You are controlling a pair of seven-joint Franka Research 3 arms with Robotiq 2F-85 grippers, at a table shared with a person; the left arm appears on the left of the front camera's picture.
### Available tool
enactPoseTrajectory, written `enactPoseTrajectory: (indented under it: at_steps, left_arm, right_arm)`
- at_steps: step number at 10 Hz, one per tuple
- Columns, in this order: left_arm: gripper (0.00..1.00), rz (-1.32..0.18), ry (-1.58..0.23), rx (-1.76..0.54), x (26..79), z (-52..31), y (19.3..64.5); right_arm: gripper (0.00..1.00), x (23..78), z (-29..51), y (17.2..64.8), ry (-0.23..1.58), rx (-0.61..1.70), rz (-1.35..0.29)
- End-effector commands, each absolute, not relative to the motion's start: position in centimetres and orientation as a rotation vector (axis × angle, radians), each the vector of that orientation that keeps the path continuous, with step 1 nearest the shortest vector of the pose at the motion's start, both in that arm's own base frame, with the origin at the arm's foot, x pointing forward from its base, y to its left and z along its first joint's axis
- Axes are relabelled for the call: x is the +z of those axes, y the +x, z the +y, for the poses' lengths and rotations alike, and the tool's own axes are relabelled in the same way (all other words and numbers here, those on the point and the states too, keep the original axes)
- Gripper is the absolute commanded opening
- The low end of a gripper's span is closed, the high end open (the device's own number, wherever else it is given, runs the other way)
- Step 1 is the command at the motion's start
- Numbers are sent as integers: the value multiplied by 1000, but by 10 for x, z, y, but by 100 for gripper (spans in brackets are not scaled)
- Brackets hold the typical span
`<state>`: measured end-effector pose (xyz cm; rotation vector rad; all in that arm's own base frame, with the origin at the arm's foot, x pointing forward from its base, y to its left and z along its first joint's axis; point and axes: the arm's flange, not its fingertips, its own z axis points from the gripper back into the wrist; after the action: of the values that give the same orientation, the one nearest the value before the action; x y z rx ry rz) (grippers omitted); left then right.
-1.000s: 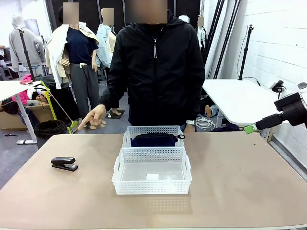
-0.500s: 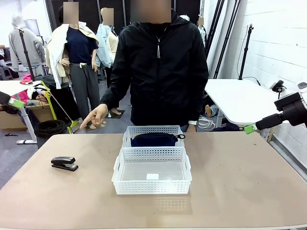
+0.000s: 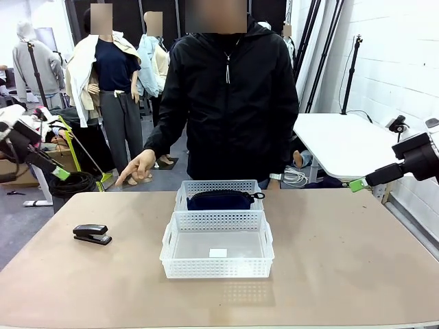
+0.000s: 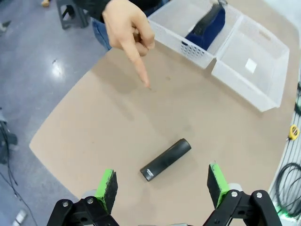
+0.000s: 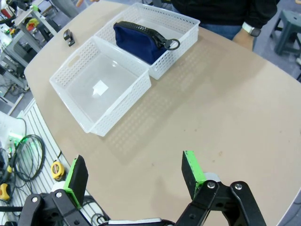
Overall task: Distribute items into two baskets.
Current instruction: Pick up the Stapler that the person points to.
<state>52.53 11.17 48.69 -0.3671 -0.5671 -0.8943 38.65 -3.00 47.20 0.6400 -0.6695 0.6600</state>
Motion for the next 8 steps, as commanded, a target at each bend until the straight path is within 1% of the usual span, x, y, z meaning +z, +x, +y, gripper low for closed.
enactPoseTrajectory:
  at_steps: [1,3,5,6,8]
  left_arm:
    - [100,-566,-338,-1019,476,108,532]
    - [100,-422,-255,-1184,453,91,536]
    - [100,-309,-132,-1332,448,74,538]
    - [100,-285,-82,-1378,450,67,539]
    - [100,-287,-67,-1456,453,60,540]
  right_arm:
    - [100,472,-29,387,652,646,-663]
    - [100,472,-29,387,652,646,-663]
    - [100,472,-29,387,652,646,-663]
    - [100,472,-29,387,652,646,-663]
    - [100,472,-29,387,652,646,-663]
